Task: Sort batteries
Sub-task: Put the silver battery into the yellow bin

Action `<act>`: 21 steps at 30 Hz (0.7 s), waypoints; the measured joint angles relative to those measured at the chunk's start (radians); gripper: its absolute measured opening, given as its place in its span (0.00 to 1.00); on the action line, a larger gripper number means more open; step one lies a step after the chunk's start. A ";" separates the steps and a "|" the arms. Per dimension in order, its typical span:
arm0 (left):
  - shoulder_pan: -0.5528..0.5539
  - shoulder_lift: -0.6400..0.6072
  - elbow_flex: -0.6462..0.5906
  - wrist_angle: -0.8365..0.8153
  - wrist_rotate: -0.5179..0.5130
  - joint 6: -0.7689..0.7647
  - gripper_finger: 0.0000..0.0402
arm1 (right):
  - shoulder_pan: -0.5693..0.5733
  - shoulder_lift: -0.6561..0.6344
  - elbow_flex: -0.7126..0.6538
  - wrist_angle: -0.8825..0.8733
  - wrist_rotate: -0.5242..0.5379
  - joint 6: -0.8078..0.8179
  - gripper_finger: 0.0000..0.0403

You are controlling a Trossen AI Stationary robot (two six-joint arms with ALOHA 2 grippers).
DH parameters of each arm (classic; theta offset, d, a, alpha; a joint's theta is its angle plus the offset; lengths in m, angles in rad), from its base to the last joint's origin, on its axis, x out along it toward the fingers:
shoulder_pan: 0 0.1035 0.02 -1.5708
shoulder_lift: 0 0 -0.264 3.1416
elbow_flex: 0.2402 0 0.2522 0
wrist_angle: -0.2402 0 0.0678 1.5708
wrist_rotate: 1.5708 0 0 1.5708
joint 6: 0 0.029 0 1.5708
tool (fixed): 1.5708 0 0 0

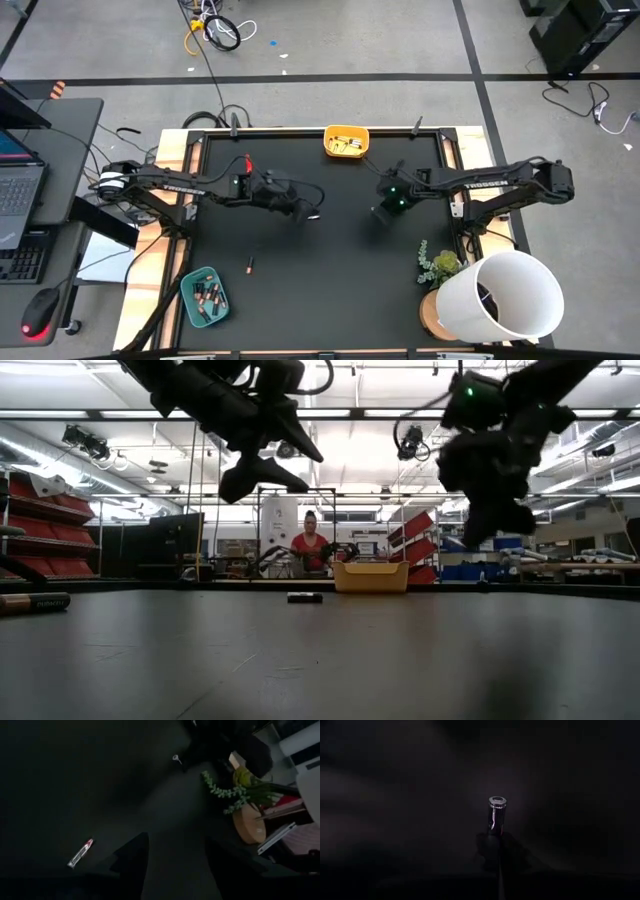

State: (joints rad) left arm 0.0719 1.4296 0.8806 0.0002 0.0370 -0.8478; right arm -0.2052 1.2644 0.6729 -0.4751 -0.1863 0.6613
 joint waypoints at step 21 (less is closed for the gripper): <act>0.001 0.000 0.000 0.176 -0.139 -0.074 0.52 | -0.346 0.363 0.372 0.328 0.028 -0.206 0.00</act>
State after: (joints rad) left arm 0.0729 1.4300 0.8803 0.1766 -0.1021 -0.9217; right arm -0.5514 1.6273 1.0445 -0.1473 -0.1584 0.4557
